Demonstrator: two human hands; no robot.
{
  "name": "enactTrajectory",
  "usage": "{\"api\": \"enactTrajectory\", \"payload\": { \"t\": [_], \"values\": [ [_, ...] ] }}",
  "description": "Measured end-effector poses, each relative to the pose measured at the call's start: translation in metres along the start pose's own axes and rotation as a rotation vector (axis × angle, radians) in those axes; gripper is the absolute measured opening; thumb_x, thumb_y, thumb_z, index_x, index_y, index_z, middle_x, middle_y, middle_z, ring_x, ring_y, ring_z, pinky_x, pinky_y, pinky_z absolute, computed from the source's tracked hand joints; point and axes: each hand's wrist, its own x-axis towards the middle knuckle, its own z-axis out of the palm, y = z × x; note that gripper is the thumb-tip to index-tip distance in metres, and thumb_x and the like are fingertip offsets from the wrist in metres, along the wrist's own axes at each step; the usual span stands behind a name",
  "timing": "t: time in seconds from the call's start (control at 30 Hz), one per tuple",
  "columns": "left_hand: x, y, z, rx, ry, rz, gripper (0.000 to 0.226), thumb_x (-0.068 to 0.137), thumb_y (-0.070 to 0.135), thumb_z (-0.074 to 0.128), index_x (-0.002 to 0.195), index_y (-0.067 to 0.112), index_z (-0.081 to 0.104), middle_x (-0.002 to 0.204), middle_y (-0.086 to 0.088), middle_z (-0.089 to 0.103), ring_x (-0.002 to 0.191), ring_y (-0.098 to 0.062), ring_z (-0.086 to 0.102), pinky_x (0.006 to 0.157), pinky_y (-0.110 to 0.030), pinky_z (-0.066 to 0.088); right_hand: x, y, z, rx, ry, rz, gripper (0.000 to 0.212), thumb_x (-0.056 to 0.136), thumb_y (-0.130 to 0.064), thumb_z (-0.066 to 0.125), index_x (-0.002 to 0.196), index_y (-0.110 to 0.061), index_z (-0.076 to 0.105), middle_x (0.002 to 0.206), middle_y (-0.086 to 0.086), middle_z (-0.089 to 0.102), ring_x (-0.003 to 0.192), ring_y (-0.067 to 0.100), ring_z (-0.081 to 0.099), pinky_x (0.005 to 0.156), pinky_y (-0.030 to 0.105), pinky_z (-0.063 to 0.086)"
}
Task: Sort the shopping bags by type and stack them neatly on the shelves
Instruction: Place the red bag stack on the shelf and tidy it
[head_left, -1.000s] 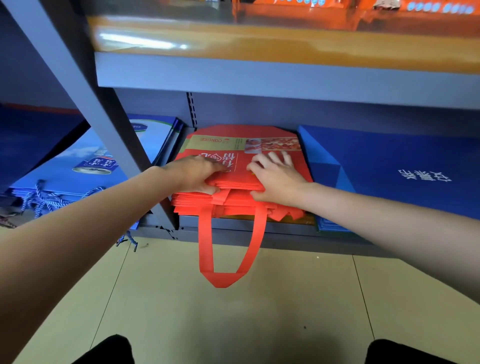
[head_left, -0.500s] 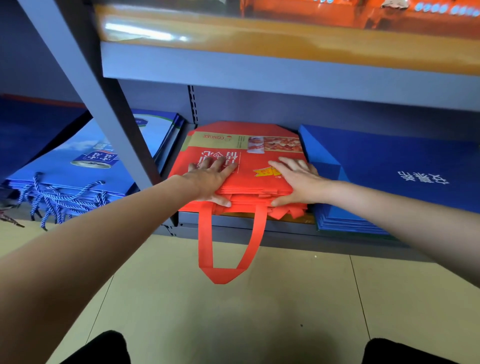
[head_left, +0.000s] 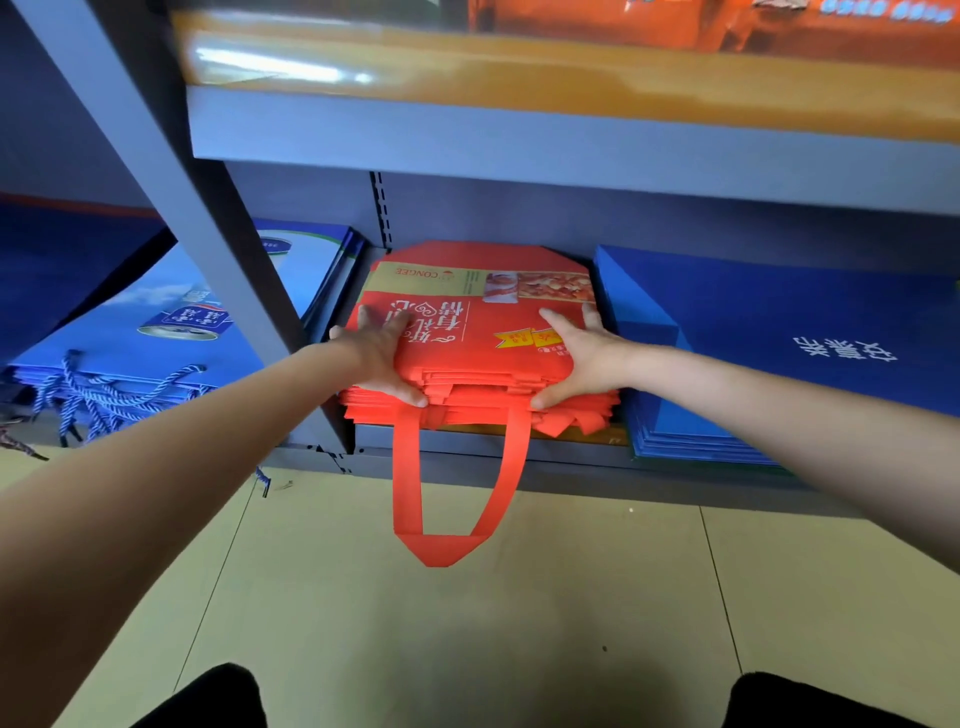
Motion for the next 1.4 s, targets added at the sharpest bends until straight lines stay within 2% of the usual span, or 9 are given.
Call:
{"api": "enactTrajectory", "payload": {
  "t": [0.37,0.53,0.7,0.8,0.9,1.0,1.1,1.23,1.4],
  "values": [
    [0.003,0.004,0.011,0.002,0.012,-0.028,0.121,0.060,0.082,0.055,0.147,0.032,-0.013,0.156,-0.014,-0.007,0.142,-0.041,-0.001,0.112,-0.057,0.018,0.003,-0.016,0.023,-0.025,0.083,0.074,0.113,0.066,-0.065,0.070,0.148,-0.037,-0.002,0.156,0.008,-0.018,0.139,0.048,0.003,0.109,0.055,0.027],
    [0.004,-0.003,0.009,-0.049,0.088,0.027,0.121,0.053,0.085,0.056,0.147,0.038,-0.004,0.156,-0.015,0.002,0.141,-0.043,0.004,0.109,-0.063,0.020,-0.001,-0.010,0.007,-0.021,-0.003,0.098,0.123,0.065,-0.057,0.076,0.148,-0.032,-0.010,0.153,0.015,-0.024,0.144,0.035,0.009,0.115,0.041,0.023],
    [-0.010,0.007,0.008,-0.040,0.029,0.031,0.118,0.064,0.071,0.065,0.146,0.037,-0.012,0.156,-0.011,-0.015,0.139,-0.048,0.000,0.108,-0.063,0.022,-0.007,0.001,0.002,-0.113,0.042,0.046,0.124,0.063,-0.052,0.079,0.149,-0.032,-0.009,0.151,0.012,-0.030,0.141,0.038,0.018,0.112,0.043,0.031],
    [-0.014,0.018,0.000,0.032,0.059,0.029,0.119,0.064,0.068,0.067,0.147,0.034,-0.012,0.155,-0.010,-0.020,0.138,-0.050,-0.009,0.107,-0.067,0.016,-0.010,-0.003,0.001,-0.169,0.055,0.038,0.124,0.063,-0.053,0.079,0.148,-0.035,-0.009,0.151,0.007,-0.033,0.140,0.046,0.004,0.106,0.051,0.034],
    [-0.015,0.023,-0.008,0.309,0.240,0.234,0.109,0.068,0.069,0.063,0.149,0.033,-0.002,0.157,-0.009,-0.005,0.141,-0.045,-0.004,0.109,-0.064,0.012,-0.008,-0.013,0.002,-0.325,0.098,-0.014,0.125,0.061,-0.056,0.079,0.148,-0.034,-0.008,0.152,0.008,-0.031,0.138,0.050,-0.010,0.109,0.061,0.019],
    [-0.019,0.018,-0.019,0.452,0.387,0.446,0.082,0.082,0.060,0.054,0.147,0.030,0.016,0.152,-0.002,0.023,0.137,-0.030,0.028,0.109,-0.048,0.030,-0.006,-0.016,-0.006,-0.397,0.139,-0.094,0.111,0.065,-0.051,0.078,0.149,-0.031,0.008,0.157,0.009,-0.010,0.139,0.049,-0.001,0.107,0.063,0.016],
    [-0.024,0.009,-0.033,0.256,0.419,0.423,0.062,0.088,0.050,0.053,0.142,0.028,0.032,0.141,0.000,0.044,0.121,-0.027,0.051,0.093,-0.040,0.046,-0.012,-0.014,-0.026,-0.368,0.276,-0.211,0.076,0.070,-0.047,0.074,0.136,-0.027,0.041,0.147,0.005,0.029,0.131,0.034,0.028,0.104,0.051,0.030],
    [-0.024,0.011,-0.044,0.145,0.507,0.358,0.053,0.090,0.045,0.052,0.138,0.026,0.040,0.132,-0.007,0.053,0.115,-0.031,0.053,0.087,-0.040,0.047,-0.016,-0.006,-0.045,-0.298,0.448,-0.252,0.052,0.074,-0.045,0.071,0.118,-0.020,0.059,0.128,0.002,0.051,0.117,0.027,0.042,0.100,0.041,0.036],
    [-0.022,0.019,-0.040,0.236,0.444,0.335,0.072,0.085,0.050,0.056,0.145,0.026,0.023,0.144,-0.005,0.036,0.129,-0.029,0.039,0.096,-0.041,0.042,-0.013,-0.008,-0.047,-0.375,0.471,-0.299,0.054,0.076,-0.048,0.067,0.120,-0.020,0.054,0.126,0.001,0.051,0.117,0.024,0.039,0.098,0.039,0.032]
  ]
}}
